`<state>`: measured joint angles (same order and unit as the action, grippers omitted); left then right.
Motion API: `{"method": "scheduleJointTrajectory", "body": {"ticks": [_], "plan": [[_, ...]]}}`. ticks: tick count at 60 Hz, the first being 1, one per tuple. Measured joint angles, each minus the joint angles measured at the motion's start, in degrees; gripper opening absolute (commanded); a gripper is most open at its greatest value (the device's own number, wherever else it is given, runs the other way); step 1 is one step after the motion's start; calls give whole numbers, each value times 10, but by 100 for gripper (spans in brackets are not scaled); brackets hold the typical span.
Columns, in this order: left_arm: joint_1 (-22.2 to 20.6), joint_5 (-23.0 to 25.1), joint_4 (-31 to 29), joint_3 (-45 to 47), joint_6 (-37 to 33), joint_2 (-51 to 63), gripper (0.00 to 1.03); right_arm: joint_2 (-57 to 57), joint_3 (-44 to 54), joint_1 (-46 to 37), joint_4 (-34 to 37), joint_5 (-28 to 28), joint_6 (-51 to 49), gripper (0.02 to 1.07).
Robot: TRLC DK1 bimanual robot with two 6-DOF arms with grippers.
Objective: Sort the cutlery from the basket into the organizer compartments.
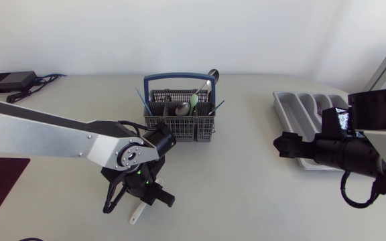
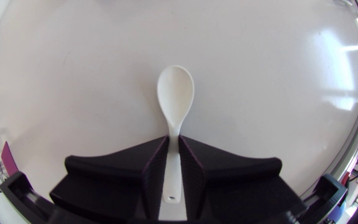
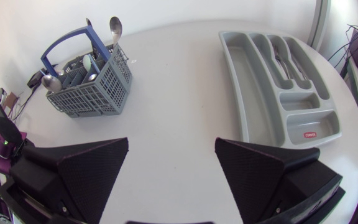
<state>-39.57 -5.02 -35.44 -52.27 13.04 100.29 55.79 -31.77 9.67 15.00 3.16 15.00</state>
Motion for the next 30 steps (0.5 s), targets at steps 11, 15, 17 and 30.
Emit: {"method": "scheduleJointTrajectory", "body": {"ticks": [11, 15, 17, 30], "plan": [[0, -1, -1, 3, -2, -7, 11, 0, 0, 0, 0, 0, 0, 102], [0, -2, -7, 5, -7, -13, 11, 0, 0, 0, 0, 0, 0, 102], [0, -2, -11, 7, -9, -17, 11, 0, 0, 0, -1, 0, 0, 102], [1, -2, -20, 9, -11, -59, 11, 0, 0, 0, -2, 0, 0, 102]]}}
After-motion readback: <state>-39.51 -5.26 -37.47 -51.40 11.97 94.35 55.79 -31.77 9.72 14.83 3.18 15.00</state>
